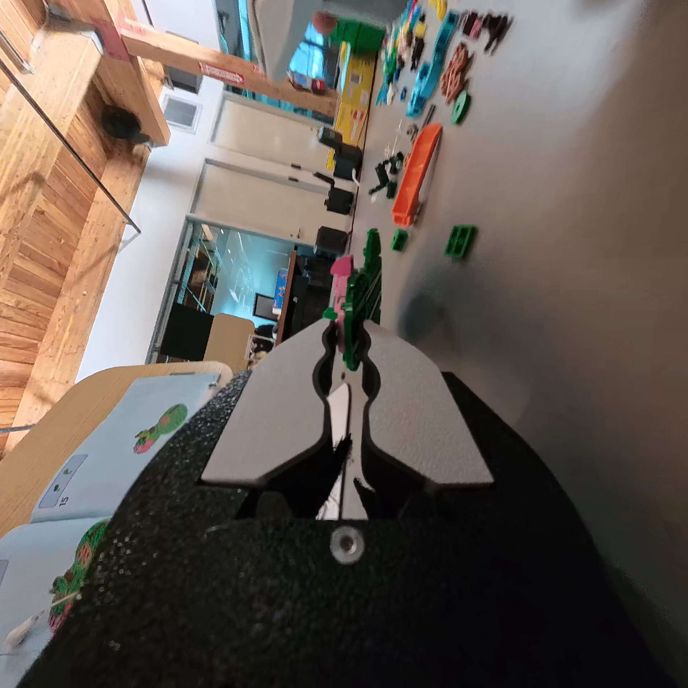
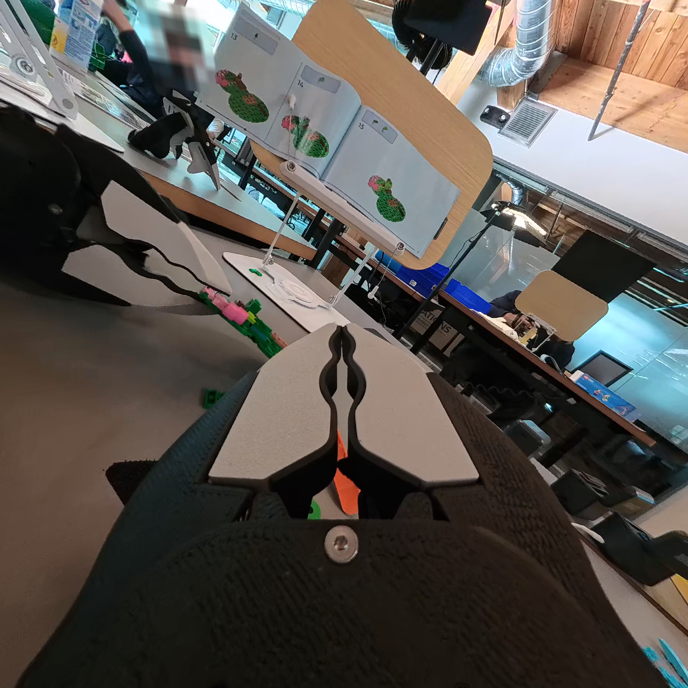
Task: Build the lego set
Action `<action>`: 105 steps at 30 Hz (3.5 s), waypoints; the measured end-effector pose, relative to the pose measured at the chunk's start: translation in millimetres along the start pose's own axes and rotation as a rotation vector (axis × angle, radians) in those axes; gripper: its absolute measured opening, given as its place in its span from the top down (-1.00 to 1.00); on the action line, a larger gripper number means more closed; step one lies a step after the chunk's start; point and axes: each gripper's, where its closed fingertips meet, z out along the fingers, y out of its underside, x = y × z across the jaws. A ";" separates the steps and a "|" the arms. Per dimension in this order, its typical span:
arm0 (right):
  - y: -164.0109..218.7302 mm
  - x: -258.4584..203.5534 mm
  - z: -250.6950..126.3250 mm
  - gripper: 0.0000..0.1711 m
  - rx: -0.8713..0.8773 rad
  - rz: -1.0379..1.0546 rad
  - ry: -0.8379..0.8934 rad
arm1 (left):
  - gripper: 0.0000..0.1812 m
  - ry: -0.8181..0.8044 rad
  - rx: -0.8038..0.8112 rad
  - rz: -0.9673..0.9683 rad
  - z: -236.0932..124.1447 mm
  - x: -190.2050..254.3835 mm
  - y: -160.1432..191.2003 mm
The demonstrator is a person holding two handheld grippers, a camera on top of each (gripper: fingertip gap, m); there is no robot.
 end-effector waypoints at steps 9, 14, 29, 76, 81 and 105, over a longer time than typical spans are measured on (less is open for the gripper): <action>4.8 -0.8 1.6 1.00 -0.013 0.016 -0.003 | 0.91 0.125 -0.274 0.163 -3.6 9.2 49.8; 8.6 -2.9 3.1 1.00 -0.023 0.021 -0.007 | 0.87 0.193 -0.364 0.110 -6.9 15.3 70.2; 8.6 -2.1 6.4 1.00 -0.024 -0.165 0.083 | 0.17 0.279 -0.538 -0.501 -28.8 -8.5 71.8; 3.3 0.0 9.3 1.00 0.025 0.041 0.051 | 0.71 -0.498 -0.144 -0.818 63.9 -68.7 -19.5; -2.2 -0.6 8.9 1.00 0.080 0.142 -0.004 | 0.72 -0.482 -0.138 -0.861 65.4 -66.3 -16.7; 2.6 40.3 -5.9 1.00 0.091 0.244 0.107 | 0.75 -0.361 -0.052 -0.790 67.0 -55.6 -36.7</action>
